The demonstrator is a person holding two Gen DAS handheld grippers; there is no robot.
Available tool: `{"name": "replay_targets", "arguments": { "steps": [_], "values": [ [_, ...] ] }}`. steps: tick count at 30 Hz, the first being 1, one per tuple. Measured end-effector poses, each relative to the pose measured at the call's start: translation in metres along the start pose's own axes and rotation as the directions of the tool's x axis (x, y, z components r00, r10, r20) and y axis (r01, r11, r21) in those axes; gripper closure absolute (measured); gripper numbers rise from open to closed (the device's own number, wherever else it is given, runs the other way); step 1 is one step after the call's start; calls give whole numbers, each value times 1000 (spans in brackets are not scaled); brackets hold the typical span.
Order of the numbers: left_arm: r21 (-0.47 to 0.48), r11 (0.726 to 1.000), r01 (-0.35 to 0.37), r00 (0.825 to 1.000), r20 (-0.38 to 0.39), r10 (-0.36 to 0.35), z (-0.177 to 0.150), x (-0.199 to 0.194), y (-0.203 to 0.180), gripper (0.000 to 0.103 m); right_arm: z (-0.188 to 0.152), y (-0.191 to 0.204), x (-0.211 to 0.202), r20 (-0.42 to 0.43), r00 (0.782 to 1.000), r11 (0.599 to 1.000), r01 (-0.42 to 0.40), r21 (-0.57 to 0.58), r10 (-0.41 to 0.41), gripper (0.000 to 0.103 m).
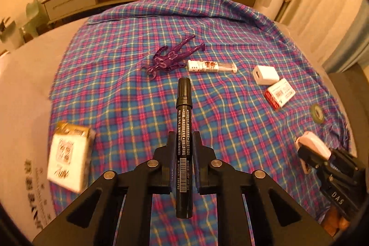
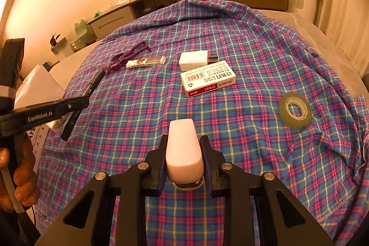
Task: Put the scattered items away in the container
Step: 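Carry the marker and stapler together over the white box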
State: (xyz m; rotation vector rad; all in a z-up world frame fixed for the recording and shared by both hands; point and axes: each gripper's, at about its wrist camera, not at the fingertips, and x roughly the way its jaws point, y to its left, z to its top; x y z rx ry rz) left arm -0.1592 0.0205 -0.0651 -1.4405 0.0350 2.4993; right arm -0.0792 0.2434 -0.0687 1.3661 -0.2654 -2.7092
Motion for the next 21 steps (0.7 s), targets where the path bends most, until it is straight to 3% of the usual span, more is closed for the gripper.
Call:
{"name": "replay_targets", "arguments": {
  "steps": [5,21],
  "values": [
    [26,998,-49,999,3,49,-19,-18,-12,90,-10,8,-8,-6,1000,1000,-7,-13,7,76],
    [38,999,-33,998,53,31,-62,-72,-29,89,-45,38,-32,-23,999,998,-25,-65,24,76]
  ]
}}
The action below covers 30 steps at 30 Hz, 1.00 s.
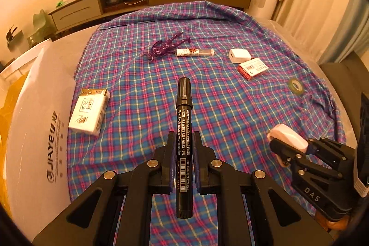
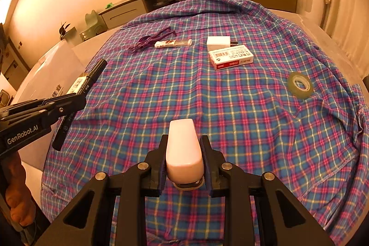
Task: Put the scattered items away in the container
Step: 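Carry the marker and stapler together over the white box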
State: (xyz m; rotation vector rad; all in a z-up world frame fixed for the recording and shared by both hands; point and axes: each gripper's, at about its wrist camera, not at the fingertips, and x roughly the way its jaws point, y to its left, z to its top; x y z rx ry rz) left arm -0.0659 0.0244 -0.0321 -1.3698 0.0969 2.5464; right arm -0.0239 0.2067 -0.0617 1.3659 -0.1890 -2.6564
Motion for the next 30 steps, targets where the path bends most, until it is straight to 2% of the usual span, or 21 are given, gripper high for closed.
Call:
{"name": "replay_targets", "arguments": {
  "steps": [11,30],
  "values": [
    [-10,1000,14,1000,24,-14,-24,-29,-2,89,-14,21,-14,0,1000,999,-13,-36,13,76],
    [-31,998,57,995,83,-54,-40,-71,1,89,-24,61,-41,23,998,992,-62,-106,65,76]
  ]
}}
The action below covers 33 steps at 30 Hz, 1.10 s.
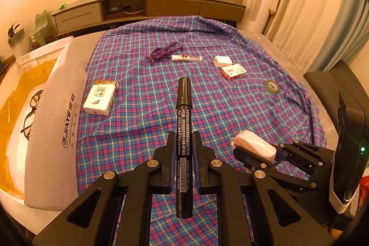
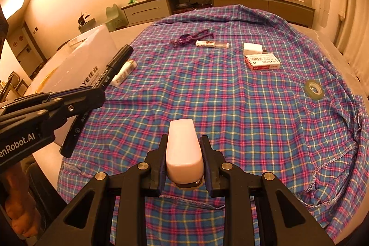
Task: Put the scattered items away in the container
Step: 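Carry the marker and stapler together over the white box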
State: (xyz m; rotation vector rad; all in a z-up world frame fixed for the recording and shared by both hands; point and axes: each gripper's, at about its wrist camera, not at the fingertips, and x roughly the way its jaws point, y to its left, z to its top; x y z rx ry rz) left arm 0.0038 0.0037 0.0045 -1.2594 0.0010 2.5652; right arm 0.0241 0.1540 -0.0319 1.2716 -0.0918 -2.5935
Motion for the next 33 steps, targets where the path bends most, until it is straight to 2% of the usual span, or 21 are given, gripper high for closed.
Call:
{"name": "replay_targets", "arguments": {
  "steps": [21,33],
  "values": [
    [-30,999,12,997,81,-9,2,-48,19,89,9,50,-32,64,996,993,-48,-104,55,76],
    [-69,998,4,992,125,5,7,-73,45,89,29,82,-41,95,991,983,-73,-170,90,76]
  ]
}}
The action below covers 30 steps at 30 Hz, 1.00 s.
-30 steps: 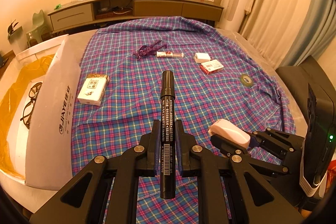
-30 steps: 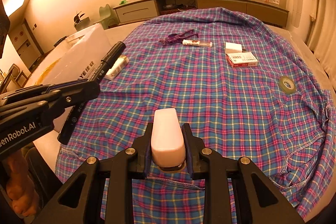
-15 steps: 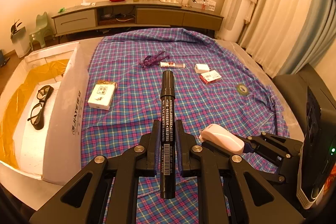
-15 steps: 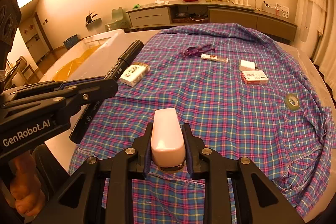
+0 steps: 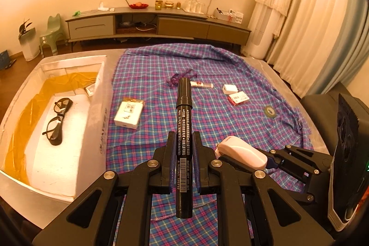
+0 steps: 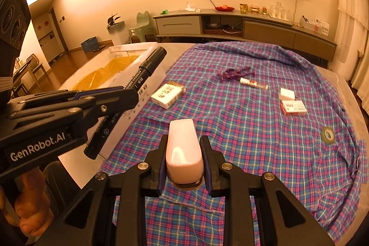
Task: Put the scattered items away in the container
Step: 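Carry the marker and stapler together over the white box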
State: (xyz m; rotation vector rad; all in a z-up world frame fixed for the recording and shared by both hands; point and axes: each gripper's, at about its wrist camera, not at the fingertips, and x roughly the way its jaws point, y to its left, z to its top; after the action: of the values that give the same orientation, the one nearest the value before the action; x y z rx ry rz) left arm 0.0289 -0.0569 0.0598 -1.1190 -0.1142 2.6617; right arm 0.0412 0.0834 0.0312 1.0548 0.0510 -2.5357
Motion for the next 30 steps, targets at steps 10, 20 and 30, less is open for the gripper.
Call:
{"name": "replay_targets", "arguments": {
  "steps": [10,20,30],
  "values": [
    [-37,999,-18,999,42,20,12,-19,28,89,28,29,-1,27,999,998,-38,-51,39,76],
    [-89,995,-41,996,76,48,24,-36,64,89,50,55,4,35,996,993,-77,-91,80,76],
    [-135,989,-63,993,95,76,32,-47,99,89,71,80,17,23,993,986,-112,-120,115,76]
  ]
}}
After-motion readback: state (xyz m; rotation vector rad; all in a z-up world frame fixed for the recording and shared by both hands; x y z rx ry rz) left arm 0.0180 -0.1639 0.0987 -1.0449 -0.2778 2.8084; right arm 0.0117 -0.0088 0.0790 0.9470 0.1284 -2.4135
